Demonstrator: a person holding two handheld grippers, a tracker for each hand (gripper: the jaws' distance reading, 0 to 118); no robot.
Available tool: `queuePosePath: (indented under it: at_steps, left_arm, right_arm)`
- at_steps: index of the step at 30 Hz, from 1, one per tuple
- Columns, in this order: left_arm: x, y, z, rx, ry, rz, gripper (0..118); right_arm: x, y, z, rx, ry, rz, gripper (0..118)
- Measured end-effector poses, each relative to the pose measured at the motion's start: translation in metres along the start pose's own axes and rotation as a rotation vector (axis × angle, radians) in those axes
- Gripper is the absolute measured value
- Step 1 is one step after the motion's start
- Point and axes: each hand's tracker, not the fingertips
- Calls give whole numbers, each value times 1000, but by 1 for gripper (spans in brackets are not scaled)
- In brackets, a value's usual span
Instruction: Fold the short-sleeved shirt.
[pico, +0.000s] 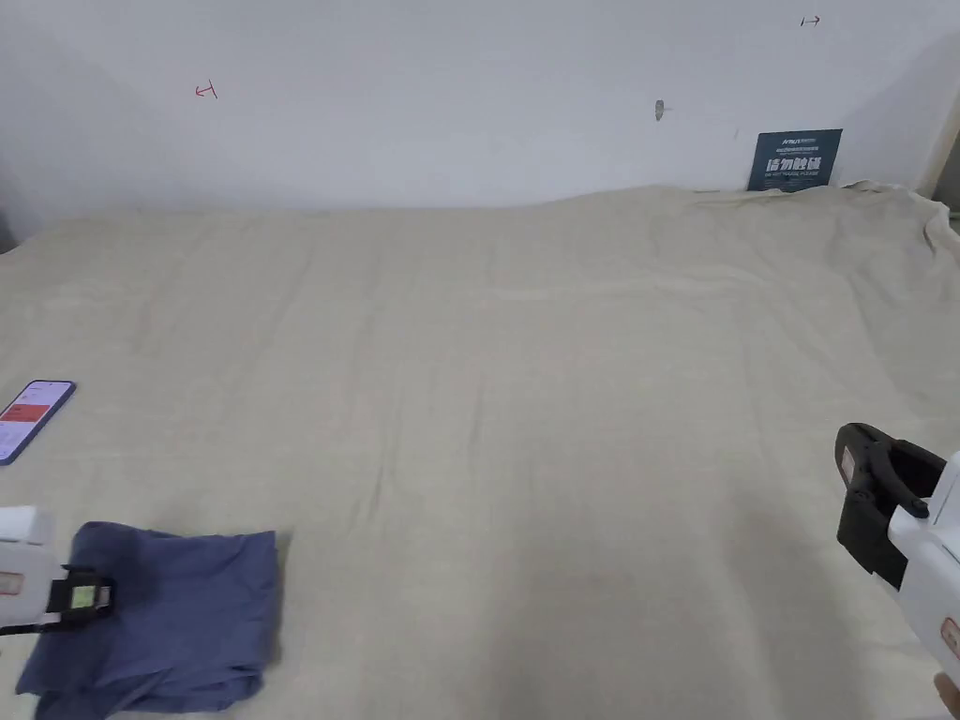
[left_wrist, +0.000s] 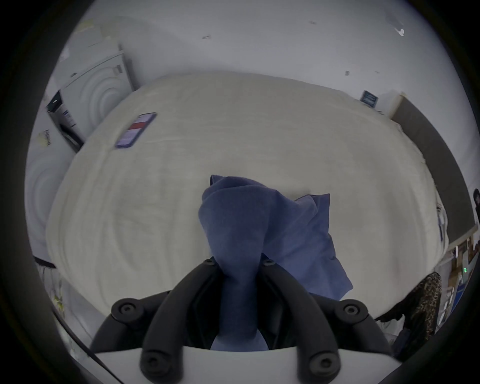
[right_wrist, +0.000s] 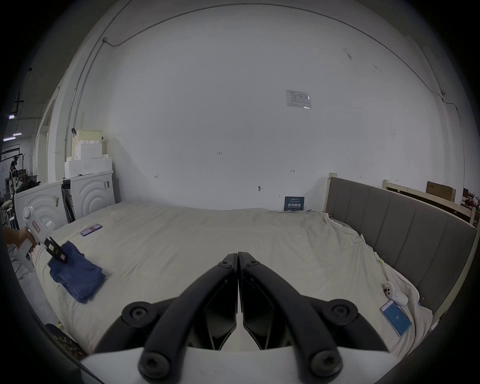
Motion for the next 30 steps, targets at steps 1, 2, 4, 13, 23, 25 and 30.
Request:
queuePosePath:
  at_steps: [1, 2, 4, 13, 23, 25, 30]
  left_arm:
    - [-9, -1, 1, 1, 3, 8, 17]
    - [-18, -2, 2, -3, 13, 26, 17]
    - [-31, -3, 0, -10, 27, 73, 17]
    - [-16, -6, -27, -71, 156, 80, 67]
    - [24, -7, 35, 195, 174, 88, 113]
    - [36, -7, 58, 297, 159, 105, 113]
    - [79, -5, 122, 547, 153, 124, 113]
  right_arm:
    - [-1, 1, -2, -2, -2, 0, 0]
    - [-2, -1, -5, -4, -3, 2, 0]
    - [-3, -2, -7, -8, -5, 3, 0]
    - [-5, -6, -16, -27, -8, 10, 0]
    - [3, 7, -4, -9, 5, 7, 0]
    - [5, 13, 0, 2, 4, 6, 0]
    - [12, 30, 13, 42, 3, 8, 0]
